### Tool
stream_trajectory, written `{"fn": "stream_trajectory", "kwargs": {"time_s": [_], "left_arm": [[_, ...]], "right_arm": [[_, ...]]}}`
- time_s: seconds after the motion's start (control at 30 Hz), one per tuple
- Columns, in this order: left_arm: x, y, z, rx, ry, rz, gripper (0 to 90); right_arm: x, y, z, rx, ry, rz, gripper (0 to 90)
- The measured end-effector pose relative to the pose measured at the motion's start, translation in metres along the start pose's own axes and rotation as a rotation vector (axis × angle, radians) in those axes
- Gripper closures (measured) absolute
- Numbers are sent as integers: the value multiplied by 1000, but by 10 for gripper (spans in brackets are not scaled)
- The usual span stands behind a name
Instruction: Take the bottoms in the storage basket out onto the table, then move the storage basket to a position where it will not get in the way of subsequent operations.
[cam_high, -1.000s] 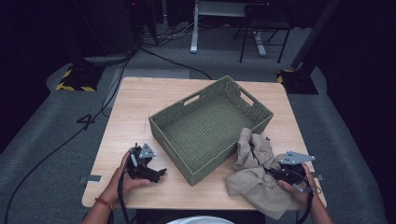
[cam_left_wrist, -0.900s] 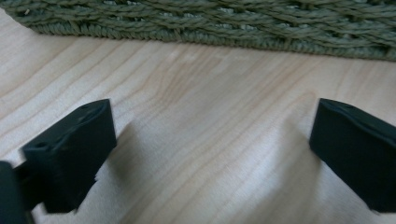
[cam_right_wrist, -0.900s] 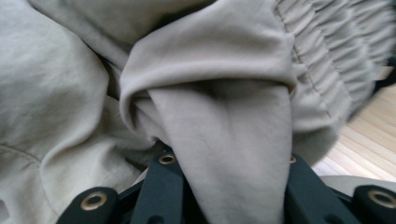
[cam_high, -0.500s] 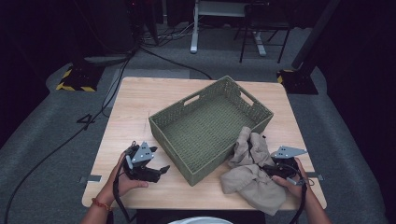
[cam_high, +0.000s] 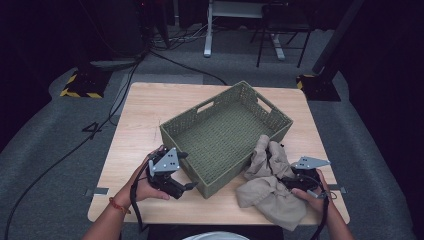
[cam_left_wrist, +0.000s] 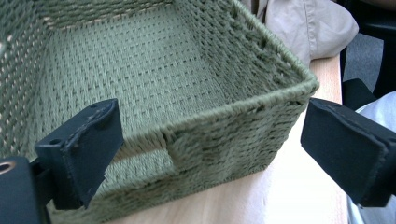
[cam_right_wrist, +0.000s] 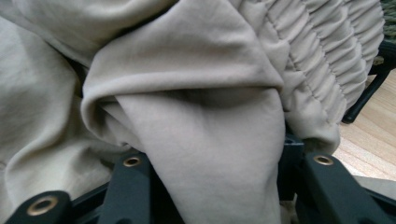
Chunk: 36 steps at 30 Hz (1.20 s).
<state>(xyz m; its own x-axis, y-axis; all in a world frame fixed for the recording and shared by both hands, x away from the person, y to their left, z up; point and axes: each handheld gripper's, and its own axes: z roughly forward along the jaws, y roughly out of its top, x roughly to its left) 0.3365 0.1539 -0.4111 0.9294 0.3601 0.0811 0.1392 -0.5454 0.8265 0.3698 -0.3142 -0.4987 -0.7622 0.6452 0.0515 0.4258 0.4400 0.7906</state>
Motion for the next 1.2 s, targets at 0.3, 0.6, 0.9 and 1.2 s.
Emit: {"fn": "stream_trajectory", "kwargs": {"time_s": [0.3,0.6,0.9,1.2], "left_arm": [[7,17,20,47,-78,38,96],[23,15,31,106,-301,73,199],[14,20,45,185,-265,189,326],[17,19,46,177,-239,172,389]], "right_arm": [[-1,-1,0,-4,2,12,533],[-1,-1,1,-6,7,18,525],[0,-1,1,-5,-6,12,510],[2,1,0,4,-27,-7,486]]}}
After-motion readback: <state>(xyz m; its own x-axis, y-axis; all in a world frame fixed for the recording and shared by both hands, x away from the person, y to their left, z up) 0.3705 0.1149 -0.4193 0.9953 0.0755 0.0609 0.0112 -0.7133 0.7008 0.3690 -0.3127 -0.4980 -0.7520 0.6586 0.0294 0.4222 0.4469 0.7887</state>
